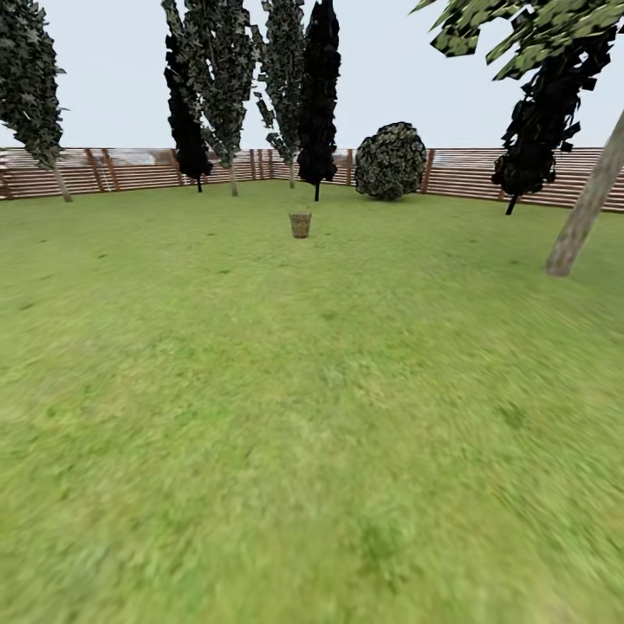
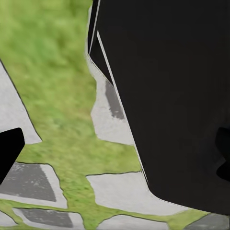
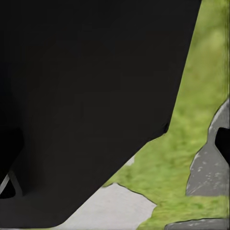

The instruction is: Take the three Easter eggs out of the wicker basket on the lawn in the garden, then place them on the lawn next to a single tree (choose any tree) so that all three eggs are next to the same tree and none are left in the basket.

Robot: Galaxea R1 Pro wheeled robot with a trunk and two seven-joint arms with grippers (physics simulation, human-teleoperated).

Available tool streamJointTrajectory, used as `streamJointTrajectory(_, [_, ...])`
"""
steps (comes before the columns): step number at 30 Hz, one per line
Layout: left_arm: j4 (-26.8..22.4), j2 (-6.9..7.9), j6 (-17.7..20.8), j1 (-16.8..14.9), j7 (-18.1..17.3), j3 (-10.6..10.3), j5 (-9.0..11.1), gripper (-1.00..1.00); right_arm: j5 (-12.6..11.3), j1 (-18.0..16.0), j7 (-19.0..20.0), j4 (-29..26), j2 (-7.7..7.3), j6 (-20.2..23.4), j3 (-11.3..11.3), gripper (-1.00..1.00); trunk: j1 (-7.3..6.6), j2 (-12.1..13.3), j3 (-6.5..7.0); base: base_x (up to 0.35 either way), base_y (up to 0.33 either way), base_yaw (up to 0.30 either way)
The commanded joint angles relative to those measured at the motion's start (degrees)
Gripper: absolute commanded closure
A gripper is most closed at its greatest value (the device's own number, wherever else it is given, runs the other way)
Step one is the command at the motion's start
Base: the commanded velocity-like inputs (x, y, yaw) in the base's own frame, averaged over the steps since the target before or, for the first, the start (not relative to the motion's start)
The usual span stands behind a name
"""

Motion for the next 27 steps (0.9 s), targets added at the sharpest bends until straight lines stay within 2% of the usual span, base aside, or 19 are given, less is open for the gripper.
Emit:
streamJointTrajectory(1, [-0.06,0.01,0.22,0.01,-0.04,0.29,0.26,-1.0,0.13,-0.07,-0.01,0.11,0.01,0.05,0.27,-1.0,0.03,-0.02,-0.03,0.317,0.0,0.255])
streamJointTrajectory(7, [-0.06,0.01,0.22,0.01,-0.01,0.29,0.26,-1.0,0.14,-0.07,0.03,0.11,0.01,-0.02,0.27,-1.0,0.03,-0.02,-0.03,0.317,0.0,0.092])
streamJointTrajectory(27, [-0.1,0.05,0.22,0.01,0.04,0.29,0.26,-1.0,0.14,-0.07,0.2,0.11,0.01,0.06,0.32,-1.0,0.03,-0.02,-0.03,0.317,0.0,0.002])
